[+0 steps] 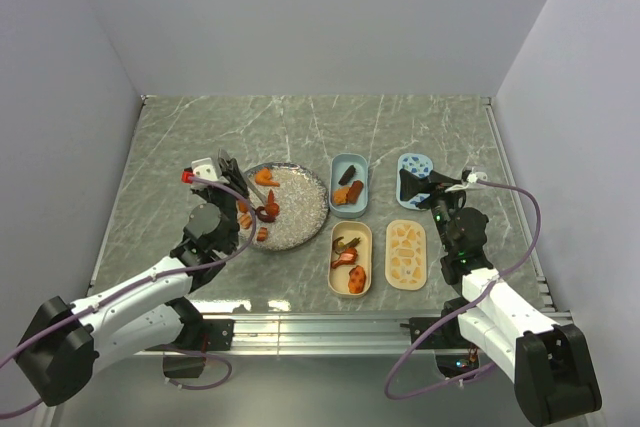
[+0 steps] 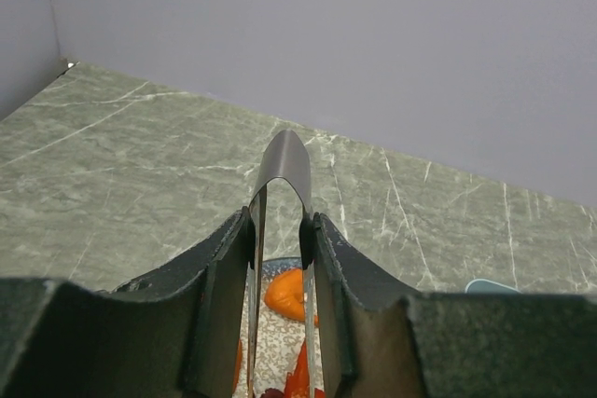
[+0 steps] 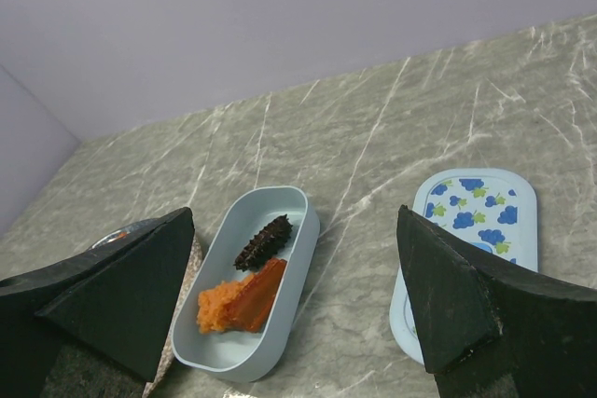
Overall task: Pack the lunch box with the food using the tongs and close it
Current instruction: Pick up the food using the clamp
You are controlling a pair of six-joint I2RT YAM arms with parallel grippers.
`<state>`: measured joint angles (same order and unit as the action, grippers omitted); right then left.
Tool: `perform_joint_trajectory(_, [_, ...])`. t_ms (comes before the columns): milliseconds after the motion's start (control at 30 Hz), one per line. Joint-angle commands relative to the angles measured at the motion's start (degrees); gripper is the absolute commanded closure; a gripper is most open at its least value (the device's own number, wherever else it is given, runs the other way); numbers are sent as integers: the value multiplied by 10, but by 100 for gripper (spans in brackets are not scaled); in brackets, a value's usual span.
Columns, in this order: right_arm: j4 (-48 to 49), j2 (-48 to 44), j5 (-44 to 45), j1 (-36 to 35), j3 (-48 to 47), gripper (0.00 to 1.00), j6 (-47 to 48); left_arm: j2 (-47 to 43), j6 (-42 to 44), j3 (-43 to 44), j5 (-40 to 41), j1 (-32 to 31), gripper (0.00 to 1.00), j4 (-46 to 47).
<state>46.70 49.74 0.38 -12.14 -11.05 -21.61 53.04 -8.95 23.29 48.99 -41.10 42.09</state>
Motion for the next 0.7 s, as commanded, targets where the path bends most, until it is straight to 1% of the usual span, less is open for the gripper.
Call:
perform_joint_trajectory(0, [22, 0, -2, -3, -23, 4, 3, 9, -12, 13, -3, 0, 67, -39])
perform_joint_trajectory(67, [22, 1, -2, -4, -24, 4, 2, 11, -11, 15, 0, 0, 68, -45])
perform_joint_trajectory(133, [22, 0, -2, -4, -23, 4, 3, 14, -9, 17, 0, 0, 72, -45])
perform_joint_trajectory(167, [22, -2, -2, -4, -23, 4, 3, 15, -9, 18, 1, 0, 78, -48])
perform_joint_trajectory(200, [22, -2, -2, -4, -23, 4, 3, 15, -8, 19, -2, 0, 80, -50])
perform_joint_trajectory(267, [22, -2, -2, -4, -22, 4, 3, 7, -7, 20, -7, 0, 84, -52])
perform_joint_trajectory(367, [22, 0, -2, -4, -23, 4, 2, -11, -4, 22, -21, 0, 88, -53])
perform_joint_trajectory(667, [22, 1, -2, -4, -24, 4, 3, -52, 14, 43, -57, -1, 90, -61])
